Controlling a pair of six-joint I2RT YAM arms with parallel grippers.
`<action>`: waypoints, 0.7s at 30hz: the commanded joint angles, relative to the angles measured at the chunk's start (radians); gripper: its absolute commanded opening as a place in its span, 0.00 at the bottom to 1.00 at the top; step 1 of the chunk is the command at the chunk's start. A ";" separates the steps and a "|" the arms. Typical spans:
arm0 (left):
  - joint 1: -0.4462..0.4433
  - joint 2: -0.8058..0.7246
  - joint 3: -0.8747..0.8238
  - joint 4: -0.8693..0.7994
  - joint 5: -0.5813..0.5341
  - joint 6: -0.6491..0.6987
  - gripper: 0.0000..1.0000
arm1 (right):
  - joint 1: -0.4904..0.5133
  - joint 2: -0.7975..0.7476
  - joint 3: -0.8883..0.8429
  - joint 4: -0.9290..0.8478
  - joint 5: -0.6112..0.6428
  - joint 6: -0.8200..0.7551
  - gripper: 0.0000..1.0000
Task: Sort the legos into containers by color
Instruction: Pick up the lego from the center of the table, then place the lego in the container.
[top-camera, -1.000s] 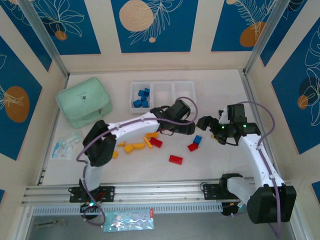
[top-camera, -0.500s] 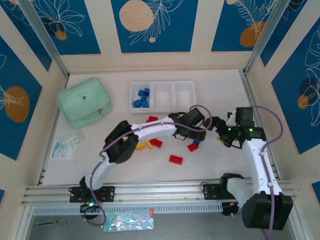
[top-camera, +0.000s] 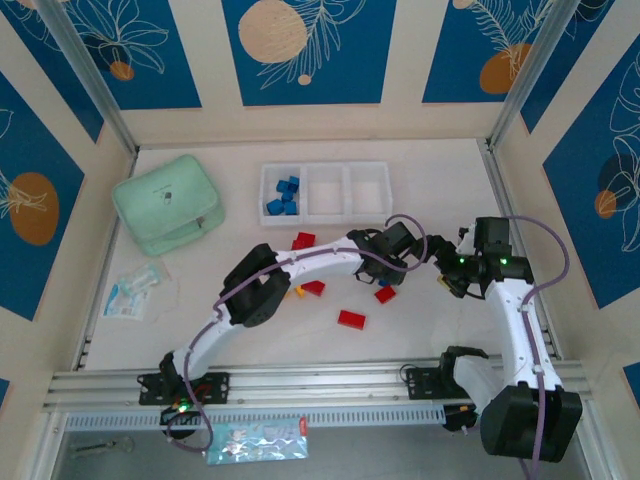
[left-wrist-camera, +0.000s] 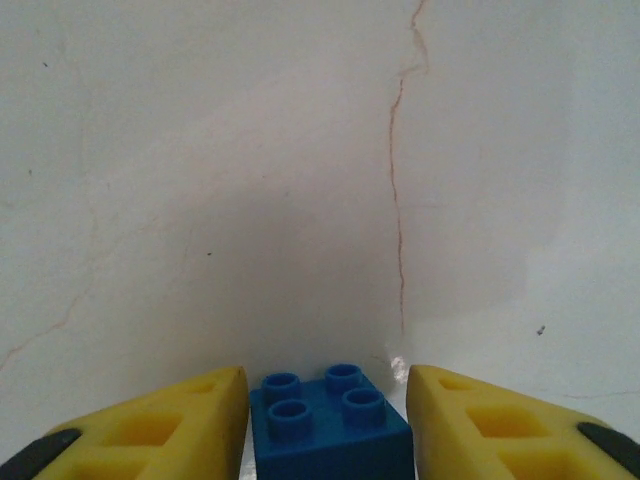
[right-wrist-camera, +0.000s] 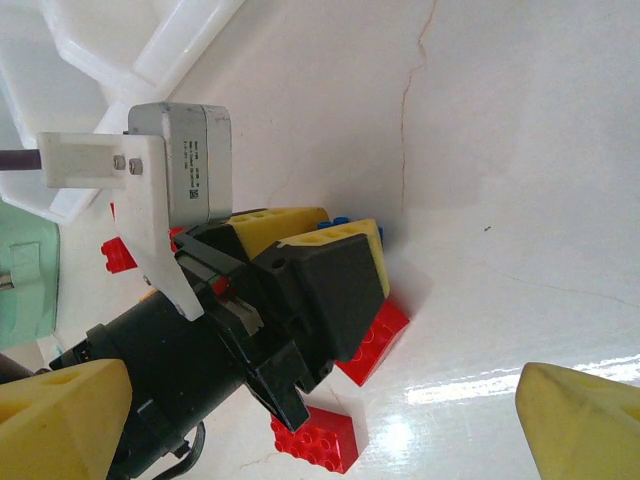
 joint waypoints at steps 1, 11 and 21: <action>-0.019 -0.003 -0.008 -0.027 -0.023 0.021 0.40 | 0.006 -0.003 -0.001 -0.007 -0.066 -0.025 0.99; 0.018 -0.150 -0.084 0.011 -0.045 0.022 0.25 | 0.040 0.002 0.028 0.004 -0.058 -0.053 0.99; 0.185 -0.517 -0.400 0.108 -0.148 0.005 0.25 | 0.317 0.109 0.139 0.062 0.028 -0.019 0.99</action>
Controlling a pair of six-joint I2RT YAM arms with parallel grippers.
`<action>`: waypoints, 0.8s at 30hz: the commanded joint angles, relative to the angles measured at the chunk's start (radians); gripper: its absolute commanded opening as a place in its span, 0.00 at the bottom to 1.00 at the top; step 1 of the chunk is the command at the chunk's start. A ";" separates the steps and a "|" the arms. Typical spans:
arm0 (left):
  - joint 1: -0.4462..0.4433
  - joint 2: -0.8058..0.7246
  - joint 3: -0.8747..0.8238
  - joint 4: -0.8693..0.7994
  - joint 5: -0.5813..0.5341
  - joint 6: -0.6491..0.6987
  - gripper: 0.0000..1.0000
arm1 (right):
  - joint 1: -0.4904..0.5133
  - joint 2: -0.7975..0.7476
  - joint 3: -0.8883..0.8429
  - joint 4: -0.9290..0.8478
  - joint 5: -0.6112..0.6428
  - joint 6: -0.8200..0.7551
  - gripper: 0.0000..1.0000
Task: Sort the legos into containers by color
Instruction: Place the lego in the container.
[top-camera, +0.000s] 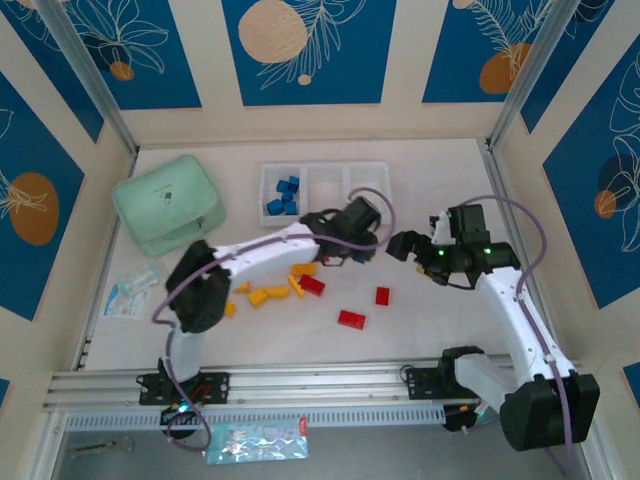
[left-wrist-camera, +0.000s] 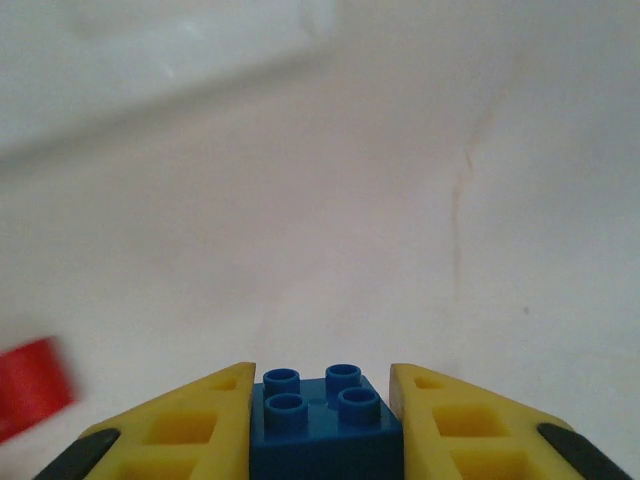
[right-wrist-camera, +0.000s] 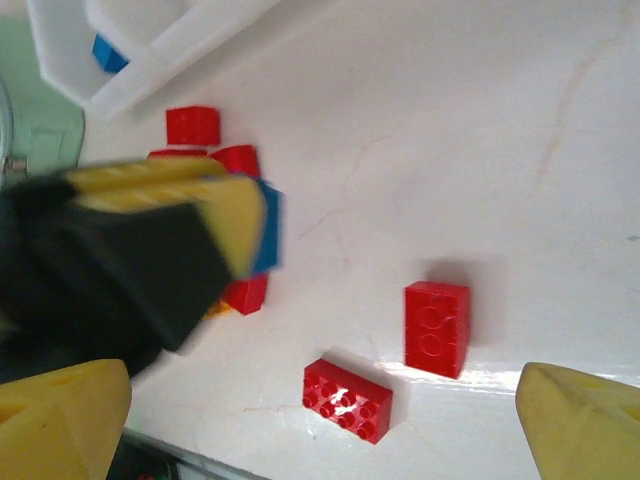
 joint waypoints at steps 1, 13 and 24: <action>0.080 -0.117 -0.089 0.042 -0.078 0.010 0.25 | 0.080 0.048 0.044 0.047 0.016 0.017 0.99; 0.422 -0.086 -0.088 0.031 -0.121 0.122 0.25 | 0.316 0.286 0.184 0.190 0.088 0.031 0.99; 0.500 0.252 0.309 -0.032 -0.164 0.244 0.45 | 0.328 0.370 0.234 0.166 0.126 0.009 0.99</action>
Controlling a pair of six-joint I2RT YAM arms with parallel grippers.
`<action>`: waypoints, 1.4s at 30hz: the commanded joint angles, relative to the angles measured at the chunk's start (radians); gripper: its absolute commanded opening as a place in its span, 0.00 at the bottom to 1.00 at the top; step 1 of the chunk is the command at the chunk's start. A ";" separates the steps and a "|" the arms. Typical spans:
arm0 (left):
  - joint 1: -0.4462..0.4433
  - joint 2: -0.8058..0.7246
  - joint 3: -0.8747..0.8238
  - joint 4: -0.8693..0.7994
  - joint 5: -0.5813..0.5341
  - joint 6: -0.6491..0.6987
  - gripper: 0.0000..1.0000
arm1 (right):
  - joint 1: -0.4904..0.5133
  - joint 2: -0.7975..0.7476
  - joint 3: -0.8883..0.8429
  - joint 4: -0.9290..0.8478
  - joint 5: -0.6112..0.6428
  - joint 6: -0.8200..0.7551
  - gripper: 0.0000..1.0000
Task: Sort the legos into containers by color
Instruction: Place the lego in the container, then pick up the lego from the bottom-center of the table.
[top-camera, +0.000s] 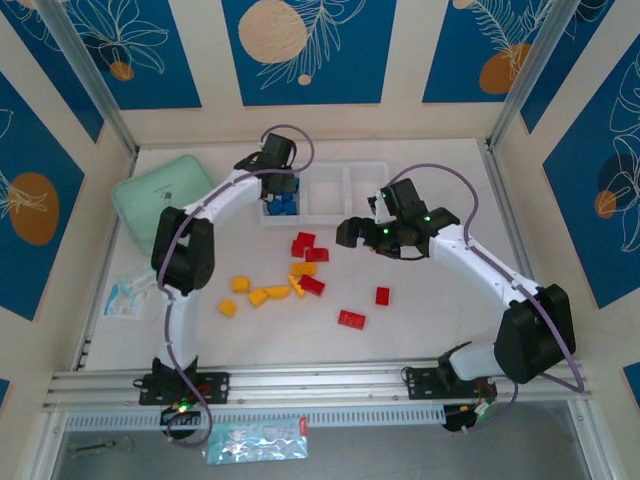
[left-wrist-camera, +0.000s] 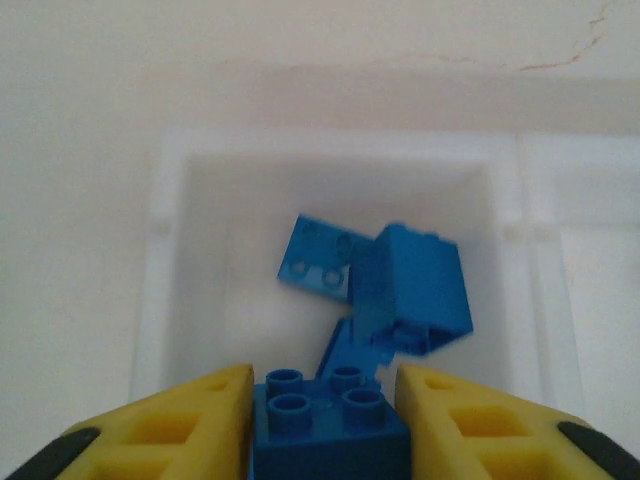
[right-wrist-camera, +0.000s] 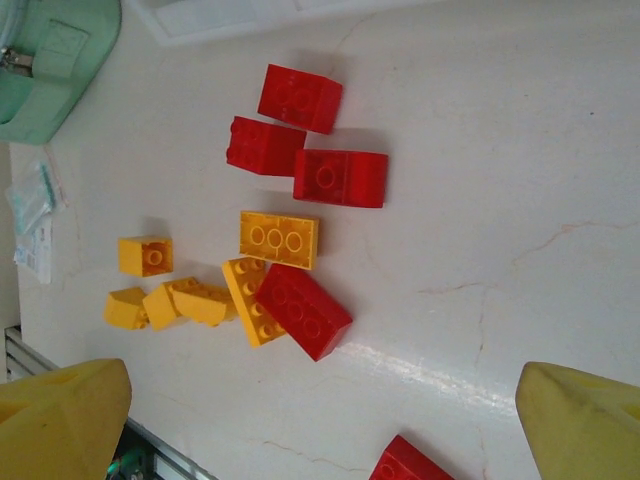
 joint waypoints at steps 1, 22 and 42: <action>0.006 0.047 0.117 -0.071 -0.041 0.067 0.48 | 0.007 0.011 0.037 -0.035 0.029 -0.016 0.99; -0.101 -0.517 -0.526 0.107 0.459 -0.104 0.71 | 0.008 -0.141 -0.180 -0.350 0.247 0.105 0.99; -0.277 -0.714 -0.904 0.288 0.494 -0.259 0.94 | 0.062 -0.014 -0.298 -0.168 0.252 0.159 0.89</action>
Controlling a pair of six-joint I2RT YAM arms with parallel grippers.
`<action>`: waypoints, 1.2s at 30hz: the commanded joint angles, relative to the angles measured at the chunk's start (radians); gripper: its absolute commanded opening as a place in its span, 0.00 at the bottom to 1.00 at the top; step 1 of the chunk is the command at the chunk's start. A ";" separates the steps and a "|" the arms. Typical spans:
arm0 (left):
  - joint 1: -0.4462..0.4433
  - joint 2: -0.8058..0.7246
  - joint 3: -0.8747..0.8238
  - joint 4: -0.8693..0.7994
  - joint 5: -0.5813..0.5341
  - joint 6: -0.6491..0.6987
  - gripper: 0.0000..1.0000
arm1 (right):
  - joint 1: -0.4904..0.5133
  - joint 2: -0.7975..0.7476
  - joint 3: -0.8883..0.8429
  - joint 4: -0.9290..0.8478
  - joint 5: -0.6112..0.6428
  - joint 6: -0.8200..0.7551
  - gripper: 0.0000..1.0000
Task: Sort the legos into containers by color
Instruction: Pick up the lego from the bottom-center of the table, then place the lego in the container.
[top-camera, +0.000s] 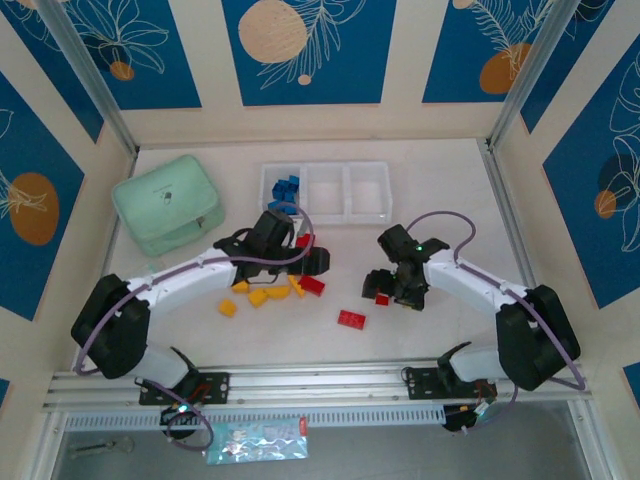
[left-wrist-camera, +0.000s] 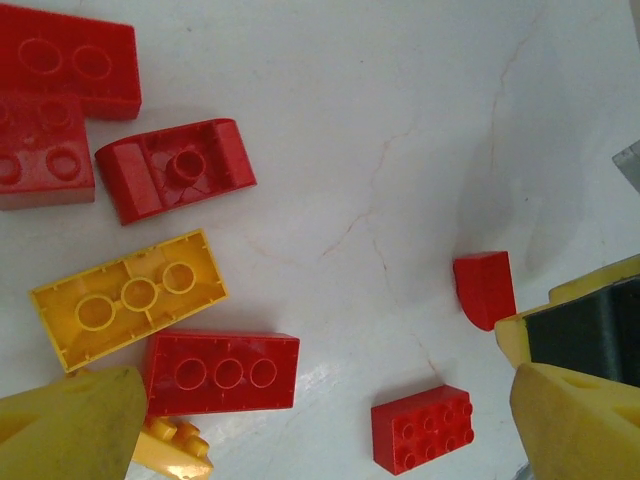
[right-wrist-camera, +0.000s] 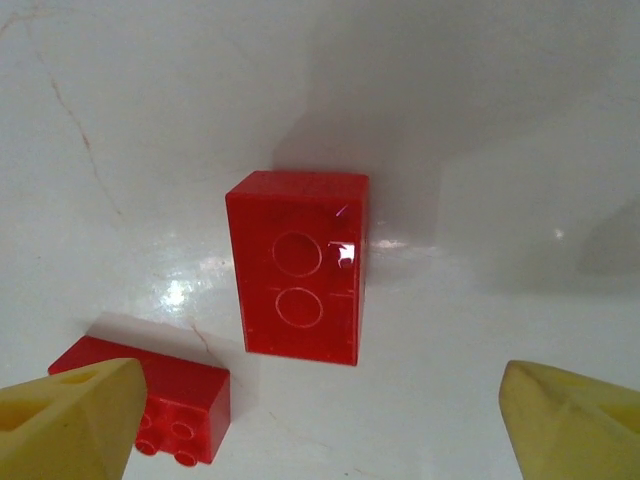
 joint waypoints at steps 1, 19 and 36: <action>-0.002 -0.020 -0.017 0.051 0.006 -0.037 0.95 | 0.007 0.026 0.001 0.031 0.013 0.015 0.87; -0.002 -0.032 -0.013 0.027 -0.038 -0.049 1.00 | 0.027 0.130 0.023 0.107 0.061 -0.023 0.41; 0.057 -0.112 0.037 -0.098 -0.098 -0.005 1.00 | 0.053 0.057 0.252 0.038 0.128 -0.165 0.24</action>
